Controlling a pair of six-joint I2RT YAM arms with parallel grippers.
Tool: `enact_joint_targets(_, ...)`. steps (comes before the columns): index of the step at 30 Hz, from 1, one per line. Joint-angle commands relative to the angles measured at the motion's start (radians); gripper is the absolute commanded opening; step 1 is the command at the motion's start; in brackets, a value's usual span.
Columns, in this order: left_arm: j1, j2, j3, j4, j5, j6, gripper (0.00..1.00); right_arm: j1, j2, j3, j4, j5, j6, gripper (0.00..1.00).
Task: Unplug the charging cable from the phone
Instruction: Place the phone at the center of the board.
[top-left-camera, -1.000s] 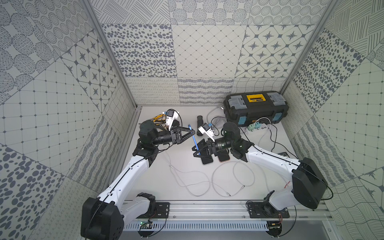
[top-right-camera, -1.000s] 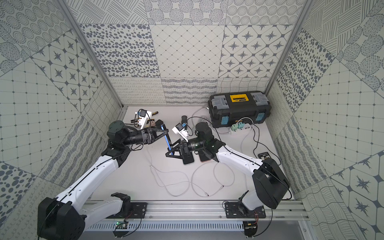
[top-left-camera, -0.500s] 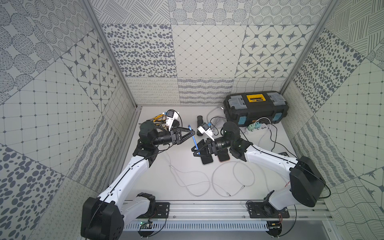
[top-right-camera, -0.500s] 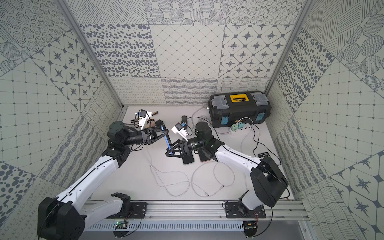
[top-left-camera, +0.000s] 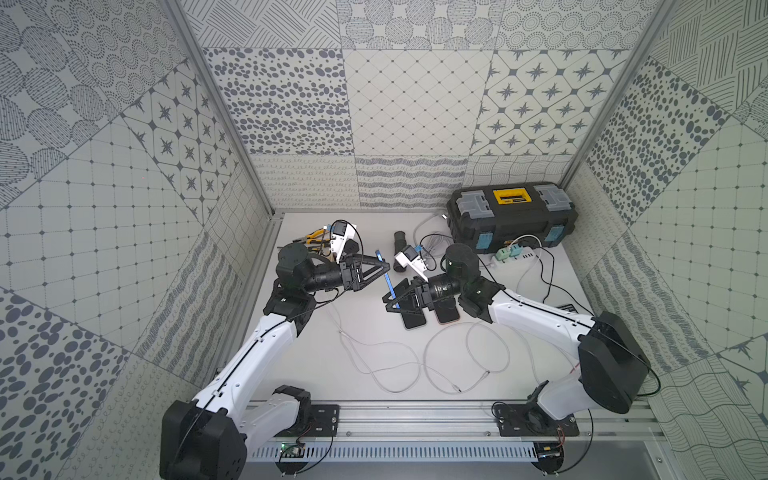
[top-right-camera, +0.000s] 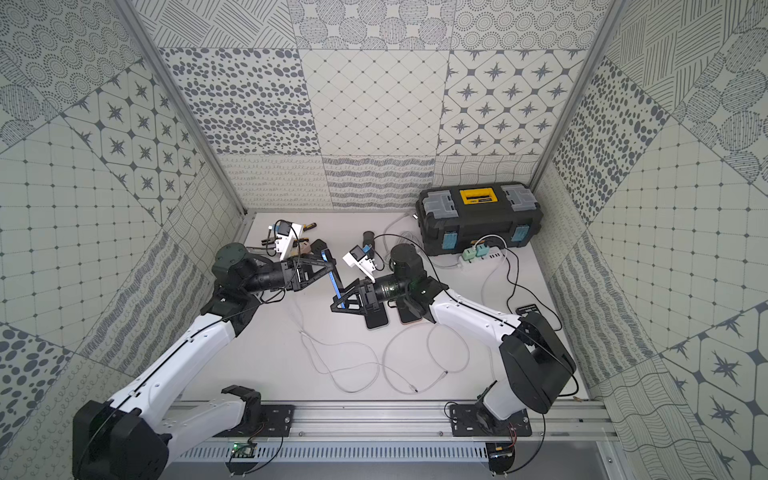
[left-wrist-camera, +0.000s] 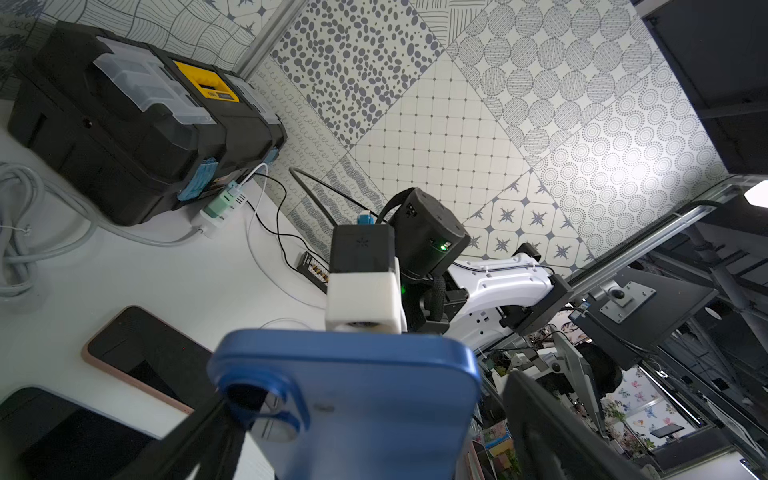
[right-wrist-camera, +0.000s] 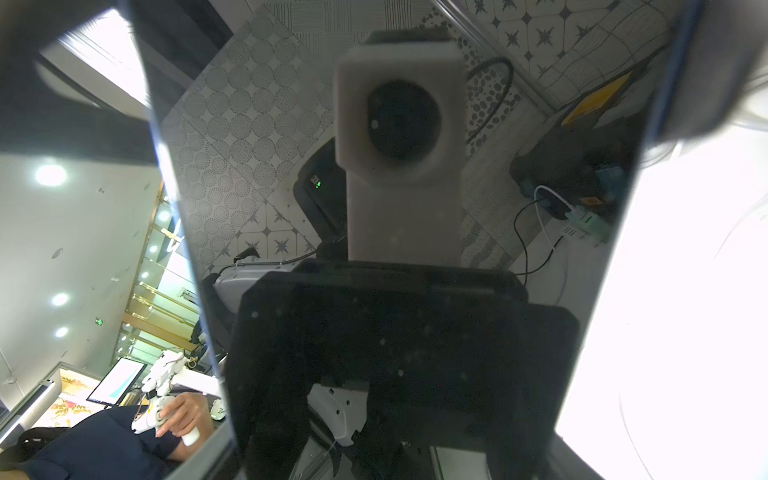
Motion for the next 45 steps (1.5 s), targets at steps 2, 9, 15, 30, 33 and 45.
enact_joint_targets(2, 0.001, -0.064, 0.055, -0.279, -0.182, 0.222, 0.98, -0.005, -0.017, 0.023, -0.146, 0.119, -0.072, 0.3)
enact_joint_targets(9, 0.001, -0.09, 0.081, -0.452, -0.361, 0.323, 0.98, -0.001, -0.048, -0.003, -0.221, 0.242, -0.1, 0.3)
enact_joint_targets(15, 0.001, -0.11, 0.082, -0.54, -0.525, 0.373, 0.98, 0.03, -0.056, 0.01, -0.346, 0.403, -0.134, 0.28)
enact_joint_targets(30, 0.001, -0.177, 0.068, -0.596, -0.728, 0.408, 0.98, 0.235, 0.096, 0.192, -0.698, 1.07, -0.051, 0.26)
enact_joint_targets(33, 0.002, -0.176, 0.067, -0.6, -0.738, 0.408, 0.98, 0.279, 0.156, 0.263, -0.786, 1.181, -0.034, 0.28)
enact_joint_targets(45, 0.001, -0.176, 0.063, -0.605, -0.764, 0.407, 0.98, 0.349, 0.355, 0.45, -0.969, 1.305, 0.055, 0.32)
